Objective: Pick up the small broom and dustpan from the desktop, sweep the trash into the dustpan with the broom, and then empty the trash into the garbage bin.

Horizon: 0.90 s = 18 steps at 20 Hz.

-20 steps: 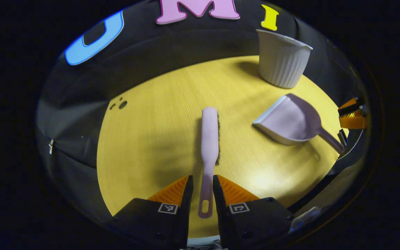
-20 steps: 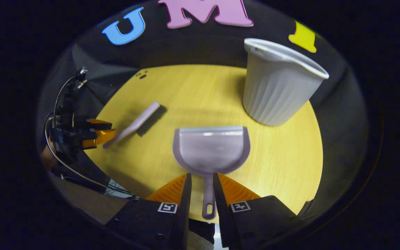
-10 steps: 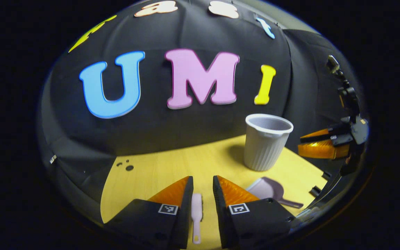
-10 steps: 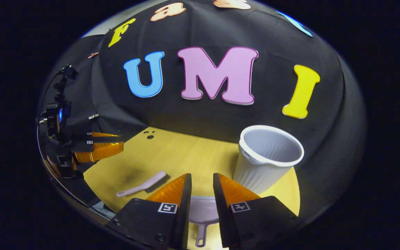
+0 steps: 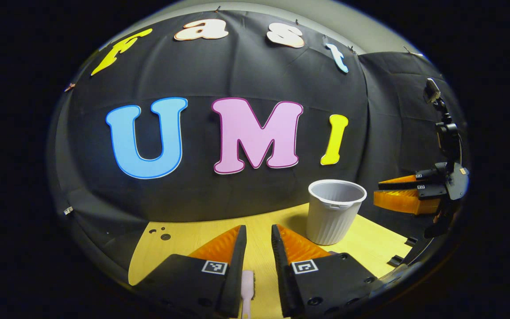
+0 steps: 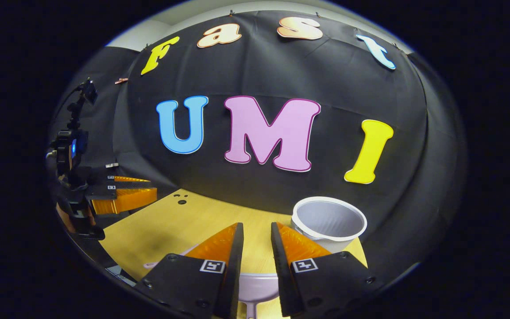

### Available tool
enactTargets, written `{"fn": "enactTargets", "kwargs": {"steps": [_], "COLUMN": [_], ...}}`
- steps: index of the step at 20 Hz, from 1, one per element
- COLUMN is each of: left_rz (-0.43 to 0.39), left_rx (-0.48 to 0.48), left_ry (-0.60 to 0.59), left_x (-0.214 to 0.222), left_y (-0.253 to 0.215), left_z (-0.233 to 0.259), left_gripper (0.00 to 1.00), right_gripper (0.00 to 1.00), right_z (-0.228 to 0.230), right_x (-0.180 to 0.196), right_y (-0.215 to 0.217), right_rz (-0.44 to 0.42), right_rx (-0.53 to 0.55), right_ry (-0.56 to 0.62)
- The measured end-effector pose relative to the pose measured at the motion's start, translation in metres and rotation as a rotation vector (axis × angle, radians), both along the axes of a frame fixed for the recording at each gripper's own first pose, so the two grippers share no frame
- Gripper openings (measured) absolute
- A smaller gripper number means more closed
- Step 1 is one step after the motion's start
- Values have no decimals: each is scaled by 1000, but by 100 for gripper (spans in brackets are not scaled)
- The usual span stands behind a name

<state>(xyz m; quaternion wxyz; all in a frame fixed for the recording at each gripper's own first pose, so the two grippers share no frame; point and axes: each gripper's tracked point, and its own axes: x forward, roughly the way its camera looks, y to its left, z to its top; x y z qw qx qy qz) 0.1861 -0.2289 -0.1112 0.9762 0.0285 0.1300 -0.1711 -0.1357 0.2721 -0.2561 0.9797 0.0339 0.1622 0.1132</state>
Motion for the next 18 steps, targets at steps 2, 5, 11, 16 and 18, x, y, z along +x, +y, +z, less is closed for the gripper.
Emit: {"fn": "enactTargets", "kwargs": {"steps": [2,5,11,16,18], "left_rz": [-1,3,-25,-88,-76], "left_rx": [2,16,25,-1,-10], "left_ry": [22,28,19,31,40], "left_x": [1,-2,-5,-17,-20], "left_y": [3,8,19,7,7], "left_z": [-6,-9,-12,-23,-22], "left_gripper": [39,40,40,40,34], "right_gripper": [42,43,43,43,43], "right_z": [-6,-4,6,11,14], "right_x": [2,2,-5,-13,-16], "right_y": [6,13,21,24,23], "right_rz": [9,9,-44,-95,-94], "right_rx": [-7,21,49,42,41], "right_ry": [27,42,55,66,55]}}
